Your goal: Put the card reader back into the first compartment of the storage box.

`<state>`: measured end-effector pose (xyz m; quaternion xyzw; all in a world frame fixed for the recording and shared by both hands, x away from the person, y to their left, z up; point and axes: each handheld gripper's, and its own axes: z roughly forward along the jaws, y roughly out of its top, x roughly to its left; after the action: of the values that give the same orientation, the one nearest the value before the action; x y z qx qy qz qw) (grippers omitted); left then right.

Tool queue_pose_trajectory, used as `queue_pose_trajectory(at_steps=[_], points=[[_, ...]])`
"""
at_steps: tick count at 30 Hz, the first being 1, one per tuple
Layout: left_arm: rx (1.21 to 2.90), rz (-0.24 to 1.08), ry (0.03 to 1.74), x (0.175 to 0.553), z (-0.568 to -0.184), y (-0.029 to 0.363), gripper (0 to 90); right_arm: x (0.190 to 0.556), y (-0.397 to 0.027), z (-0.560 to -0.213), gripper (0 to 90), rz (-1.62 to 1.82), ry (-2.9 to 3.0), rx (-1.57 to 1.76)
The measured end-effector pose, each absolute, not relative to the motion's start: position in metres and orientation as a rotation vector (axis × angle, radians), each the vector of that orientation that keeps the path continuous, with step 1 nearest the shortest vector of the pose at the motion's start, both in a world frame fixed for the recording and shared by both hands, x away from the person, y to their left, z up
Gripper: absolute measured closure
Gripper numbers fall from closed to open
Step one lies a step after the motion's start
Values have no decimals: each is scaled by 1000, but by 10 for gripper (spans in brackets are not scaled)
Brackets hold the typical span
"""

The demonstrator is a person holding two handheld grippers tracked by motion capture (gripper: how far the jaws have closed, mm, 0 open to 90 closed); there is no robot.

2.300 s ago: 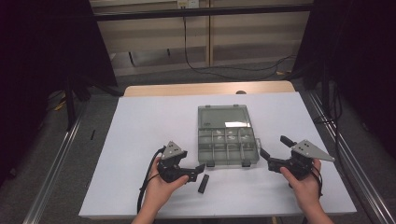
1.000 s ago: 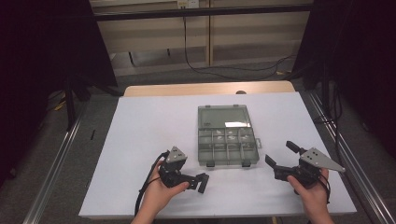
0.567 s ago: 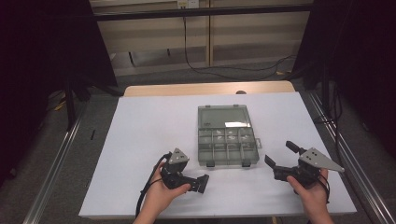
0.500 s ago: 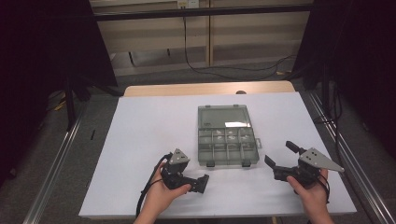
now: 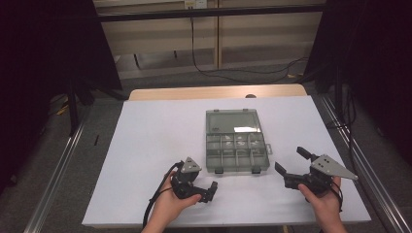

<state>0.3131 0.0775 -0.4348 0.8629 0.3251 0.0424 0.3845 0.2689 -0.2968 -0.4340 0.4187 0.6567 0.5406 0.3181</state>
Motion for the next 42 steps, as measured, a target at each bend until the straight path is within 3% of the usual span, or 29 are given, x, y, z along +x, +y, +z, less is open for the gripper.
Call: queue_pose_trajectory(at_steps=[26, 42], points=[[2252, 98, 793, 310, -440, 73, 289, 271, -297, -436, 51, 1401, 1748, 1106], [2313, 134, 691, 307, -443, 68, 499, 271, -297, -435, 60, 1390, 1752, 1096]])
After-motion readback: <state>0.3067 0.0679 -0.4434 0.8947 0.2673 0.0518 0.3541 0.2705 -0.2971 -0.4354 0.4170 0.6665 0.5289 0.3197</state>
